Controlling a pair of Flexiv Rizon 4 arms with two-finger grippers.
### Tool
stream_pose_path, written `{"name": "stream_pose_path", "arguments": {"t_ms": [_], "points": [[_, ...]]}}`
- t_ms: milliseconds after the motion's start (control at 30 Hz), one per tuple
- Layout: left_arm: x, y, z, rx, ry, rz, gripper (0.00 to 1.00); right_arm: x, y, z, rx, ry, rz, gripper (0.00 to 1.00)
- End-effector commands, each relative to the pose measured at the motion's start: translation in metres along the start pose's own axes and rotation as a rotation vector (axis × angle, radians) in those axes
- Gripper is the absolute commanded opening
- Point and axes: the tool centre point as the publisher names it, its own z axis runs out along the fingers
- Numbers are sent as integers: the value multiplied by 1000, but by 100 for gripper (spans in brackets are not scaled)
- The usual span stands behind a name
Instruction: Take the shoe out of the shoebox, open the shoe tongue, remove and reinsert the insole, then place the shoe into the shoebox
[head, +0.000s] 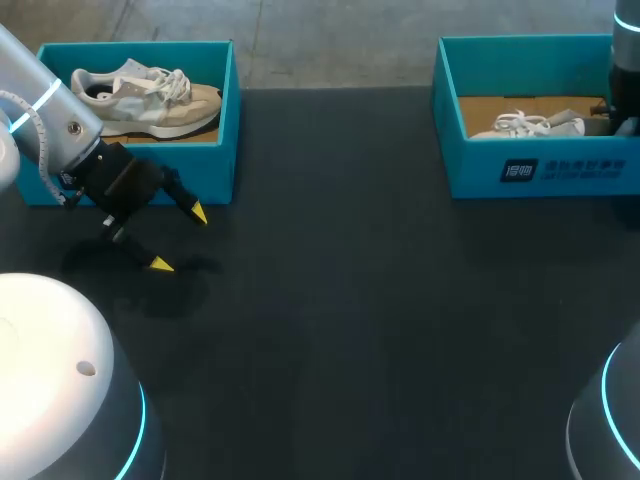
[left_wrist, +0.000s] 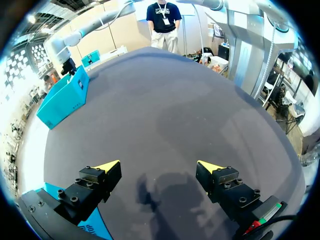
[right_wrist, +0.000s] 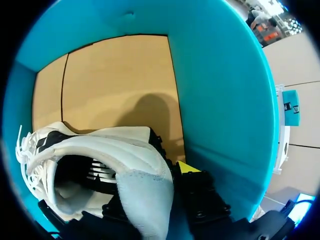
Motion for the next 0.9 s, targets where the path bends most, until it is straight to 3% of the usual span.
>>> {"name": "stream_pose_path", "arguments": {"t_ms": [33, 533, 733, 767, 900], "points": [[-1, 0, 0, -2, 4, 0, 100, 0, -2, -2, -7, -6, -2, 35], [-1, 0, 0, -2, 4, 0, 100, -2, -8, -15, -34, -20, 4, 49], [-1, 0, 0, -2, 4, 0, 100, -2, -11, -25, -43, -36, 7, 96], [-1, 0, 0, -2, 4, 0, 100, -2, -11, -27, -41, -39, 7, 100], [-1, 0, 0, -2, 4, 0, 100, -1, -11, -35, -47, -44, 10, 100]]}}
